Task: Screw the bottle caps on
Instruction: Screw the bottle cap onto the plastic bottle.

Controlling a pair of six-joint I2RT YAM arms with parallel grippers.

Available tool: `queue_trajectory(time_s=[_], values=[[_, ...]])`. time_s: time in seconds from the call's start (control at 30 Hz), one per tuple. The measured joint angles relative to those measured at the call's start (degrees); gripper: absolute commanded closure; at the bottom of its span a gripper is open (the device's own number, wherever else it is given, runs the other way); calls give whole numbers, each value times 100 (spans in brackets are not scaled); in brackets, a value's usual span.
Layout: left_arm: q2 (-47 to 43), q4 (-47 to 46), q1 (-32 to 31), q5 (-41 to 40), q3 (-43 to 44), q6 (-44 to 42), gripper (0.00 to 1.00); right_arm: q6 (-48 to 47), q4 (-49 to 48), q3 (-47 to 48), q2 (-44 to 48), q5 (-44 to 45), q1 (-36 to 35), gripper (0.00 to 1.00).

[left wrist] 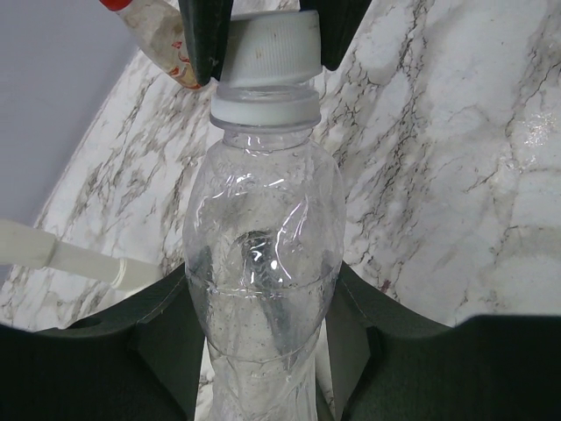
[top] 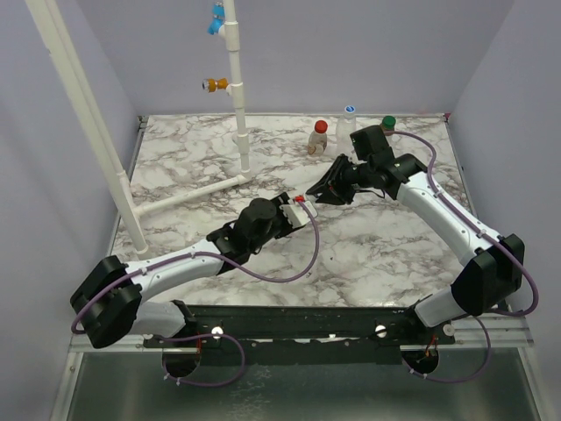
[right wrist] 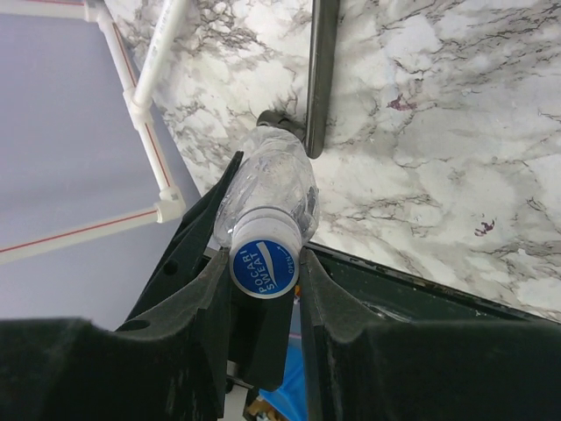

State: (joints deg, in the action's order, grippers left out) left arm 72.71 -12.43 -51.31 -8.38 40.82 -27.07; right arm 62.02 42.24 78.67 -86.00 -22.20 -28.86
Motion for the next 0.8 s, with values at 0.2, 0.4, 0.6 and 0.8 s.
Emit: queue_trajectory(time_s=[0.2,0.4,0.6,0.8], values=[[98,-164,-28,-133,0,0,100,249,-22,2,0,118,11,88],[219,-382,-35,-227,0,46,100,278,94,177,-66,262,11,78],[387,-647,-52,-319,184,256,100,59,549,780,-175,586,9,55],[509,-999,-94,-273,374,505,100,-39,713,1126,-153,625,-92,37]])
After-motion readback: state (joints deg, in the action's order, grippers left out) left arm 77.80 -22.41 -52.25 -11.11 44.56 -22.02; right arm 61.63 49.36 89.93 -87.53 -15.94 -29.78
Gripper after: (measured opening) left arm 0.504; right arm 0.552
